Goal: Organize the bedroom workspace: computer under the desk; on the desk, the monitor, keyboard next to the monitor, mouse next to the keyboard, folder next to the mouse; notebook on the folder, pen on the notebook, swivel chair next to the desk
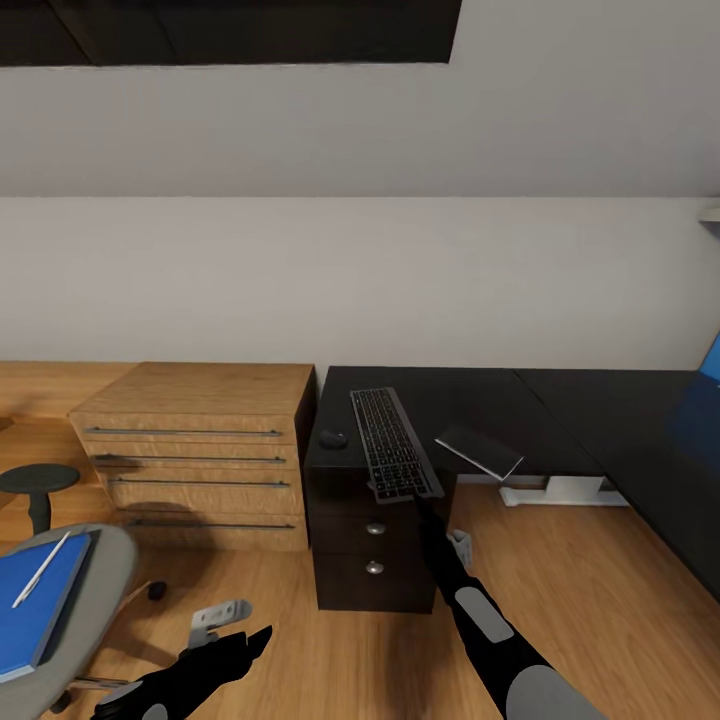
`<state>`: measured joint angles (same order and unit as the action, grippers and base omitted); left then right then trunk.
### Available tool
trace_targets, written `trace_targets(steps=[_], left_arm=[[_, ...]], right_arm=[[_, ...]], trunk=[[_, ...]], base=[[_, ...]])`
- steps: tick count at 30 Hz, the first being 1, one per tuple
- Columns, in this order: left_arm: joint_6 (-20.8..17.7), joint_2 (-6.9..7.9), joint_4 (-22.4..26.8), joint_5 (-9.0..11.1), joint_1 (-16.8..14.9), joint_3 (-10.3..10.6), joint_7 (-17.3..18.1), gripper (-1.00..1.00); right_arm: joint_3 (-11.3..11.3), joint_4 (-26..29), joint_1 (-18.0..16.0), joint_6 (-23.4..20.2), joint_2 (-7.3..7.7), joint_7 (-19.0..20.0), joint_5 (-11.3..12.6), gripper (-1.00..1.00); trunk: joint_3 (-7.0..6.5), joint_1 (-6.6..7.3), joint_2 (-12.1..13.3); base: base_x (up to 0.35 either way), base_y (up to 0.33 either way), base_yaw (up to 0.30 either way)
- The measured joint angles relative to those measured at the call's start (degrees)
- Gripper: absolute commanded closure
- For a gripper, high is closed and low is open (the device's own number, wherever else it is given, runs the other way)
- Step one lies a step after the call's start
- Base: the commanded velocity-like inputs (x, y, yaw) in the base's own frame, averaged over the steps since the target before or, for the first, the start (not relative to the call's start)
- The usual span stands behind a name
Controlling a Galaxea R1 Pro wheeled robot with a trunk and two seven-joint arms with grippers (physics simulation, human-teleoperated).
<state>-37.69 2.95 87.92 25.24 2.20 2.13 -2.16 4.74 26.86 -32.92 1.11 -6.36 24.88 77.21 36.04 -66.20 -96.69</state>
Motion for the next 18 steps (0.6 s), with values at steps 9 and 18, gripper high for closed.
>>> trace_targets(steps=[9,18], left_arm=[[0.00,0.00,-0.27,0.01,0.00,-0.07,0.01,-1.00],[0.00,0.00,-0.43,0.01,0.00,-0.07,-0.06,-1.00]], right_arm=[[0.51,-0.01,0.00,-0.14,-0.08,0.07,-0.02,-1.00],[0.50,0.00,0.00,-0.16,-0.09,0.07,-0.02,-1.00]], trunk=[[0.00,0.02,0.00],[0.00,0.00,0.00]], base=[[0.049,0.006,0.000],[0.094,0.005,0.000]])
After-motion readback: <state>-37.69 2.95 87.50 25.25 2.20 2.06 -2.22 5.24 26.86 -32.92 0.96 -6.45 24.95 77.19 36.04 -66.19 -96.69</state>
